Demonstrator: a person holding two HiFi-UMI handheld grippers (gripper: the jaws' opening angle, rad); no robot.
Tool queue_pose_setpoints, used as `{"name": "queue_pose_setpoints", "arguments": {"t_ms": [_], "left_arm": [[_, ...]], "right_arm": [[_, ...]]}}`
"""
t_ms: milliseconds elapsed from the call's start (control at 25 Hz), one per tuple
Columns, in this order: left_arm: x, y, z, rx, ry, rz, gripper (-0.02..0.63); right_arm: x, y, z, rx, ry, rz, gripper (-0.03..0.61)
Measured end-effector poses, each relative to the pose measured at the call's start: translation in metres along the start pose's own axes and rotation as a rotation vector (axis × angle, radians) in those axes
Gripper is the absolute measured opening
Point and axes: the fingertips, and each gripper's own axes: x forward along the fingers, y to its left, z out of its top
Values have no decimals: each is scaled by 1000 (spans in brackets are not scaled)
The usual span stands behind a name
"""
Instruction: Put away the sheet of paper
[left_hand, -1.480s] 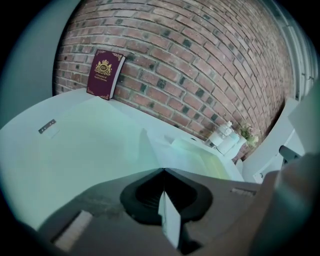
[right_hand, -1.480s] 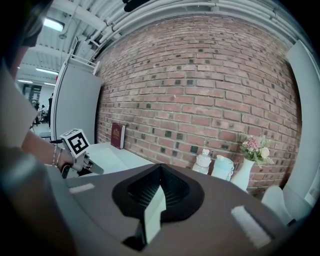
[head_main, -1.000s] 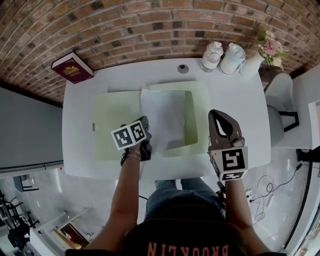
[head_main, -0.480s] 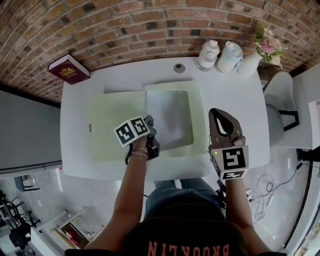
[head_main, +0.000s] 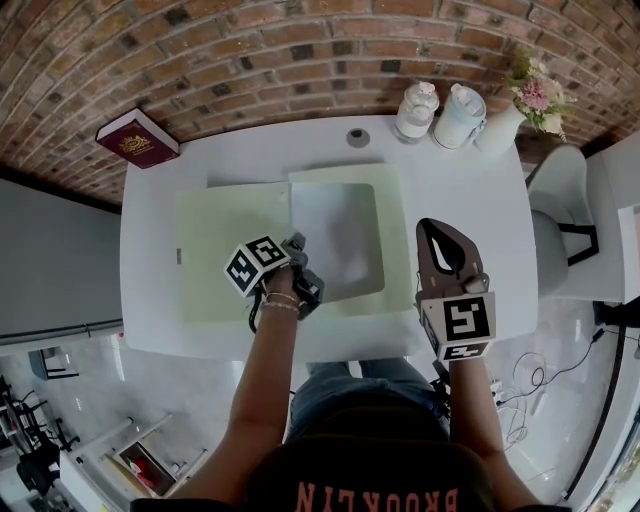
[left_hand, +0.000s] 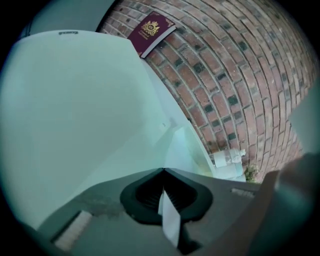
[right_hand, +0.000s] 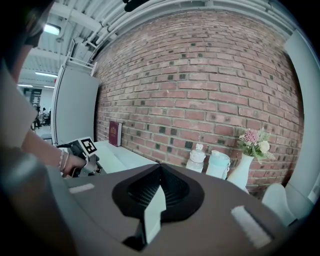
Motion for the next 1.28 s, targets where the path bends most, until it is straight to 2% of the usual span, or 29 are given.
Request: {"name": "queue_pose_setpoints", "arguments": {"t_ms": [240,320,480,520,600,680,720,840,920,1040,1280], "left_arm": [[4,-2,-9,-172,-3,-53,-6],[6,-7,-12,-191,-2,-74,-6],[7,-9,-17,-115,12,-55,-1],[7,-10,-17,-101,16,-55,28],[7,-14,-17,-100,22,-79,136],[6,-16,-15,-104,19,-92,204],[4,-15,-14,-99,14,-86,233],[-2,-13,-8,-66,-4,-60,376],[-7,-14,-3,-28,-15,-58,421],[-18,-16,6,40,-38,-52,434],[-39,-20,20,103,-70,-80,434]], "right_arm": [[1,4,-1,2,-2,11,2],[0,4,-1,2,-4,14,2],[1,4,1,2,-9,17,2],[1,5,1,1,-10,18,2],[1,6,3,0,-13,20,2],[1,8,4,-2,-15,24,2],[2,9,4,-2,-17,27,2],[2,12,7,-3,-24,33,2],[2,14,9,-3,-29,34,2],[3,18,14,-3,-40,34,2],[-2,27,21,-5,-55,22,2]]}}
